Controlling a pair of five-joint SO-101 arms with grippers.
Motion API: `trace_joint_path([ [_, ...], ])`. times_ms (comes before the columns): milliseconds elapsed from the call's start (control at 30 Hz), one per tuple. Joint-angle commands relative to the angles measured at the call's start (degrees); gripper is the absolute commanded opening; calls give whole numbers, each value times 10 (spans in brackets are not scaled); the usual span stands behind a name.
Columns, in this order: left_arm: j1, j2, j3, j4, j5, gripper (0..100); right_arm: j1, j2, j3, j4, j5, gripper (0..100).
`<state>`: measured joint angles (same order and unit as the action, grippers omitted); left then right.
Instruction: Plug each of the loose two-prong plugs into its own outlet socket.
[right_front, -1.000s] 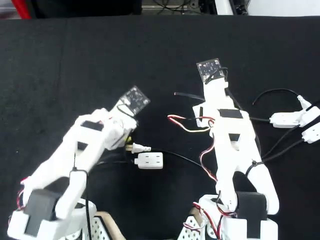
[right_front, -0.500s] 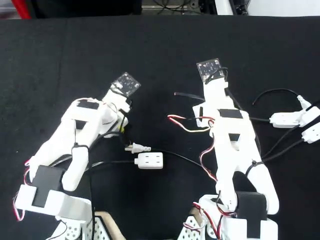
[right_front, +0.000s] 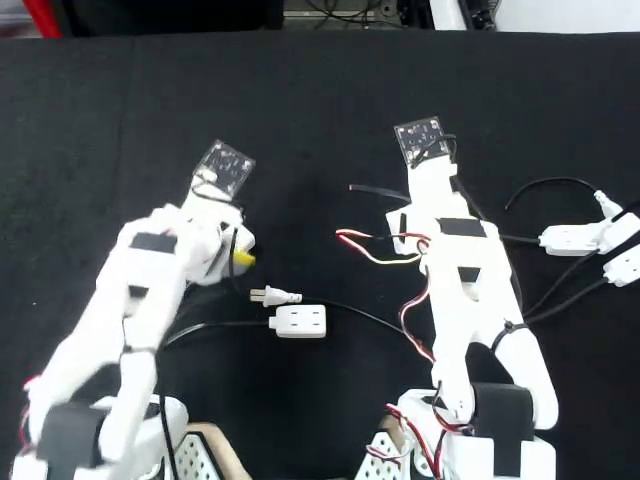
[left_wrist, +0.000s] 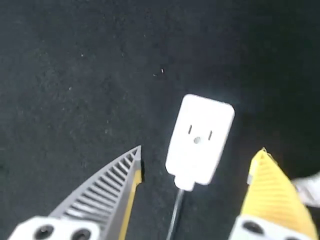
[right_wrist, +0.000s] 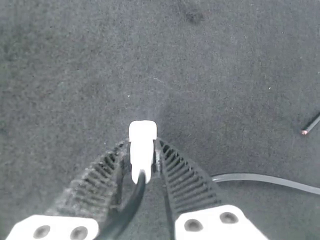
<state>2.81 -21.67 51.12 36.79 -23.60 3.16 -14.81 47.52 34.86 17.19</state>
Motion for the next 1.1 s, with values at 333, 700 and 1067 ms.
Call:
trace_joint_path([
  [333, 85, -37, 50, -45, -41, 289, 8, -23, -4, -6, 4, 11],
  [700, 44, 176, -162, 79, -41, 289, 8, -23, -4, -6, 4, 11],
  [1067, 6, 221, -213, 114, -62, 289, 8, -23, -3, -6, 4, 11],
])
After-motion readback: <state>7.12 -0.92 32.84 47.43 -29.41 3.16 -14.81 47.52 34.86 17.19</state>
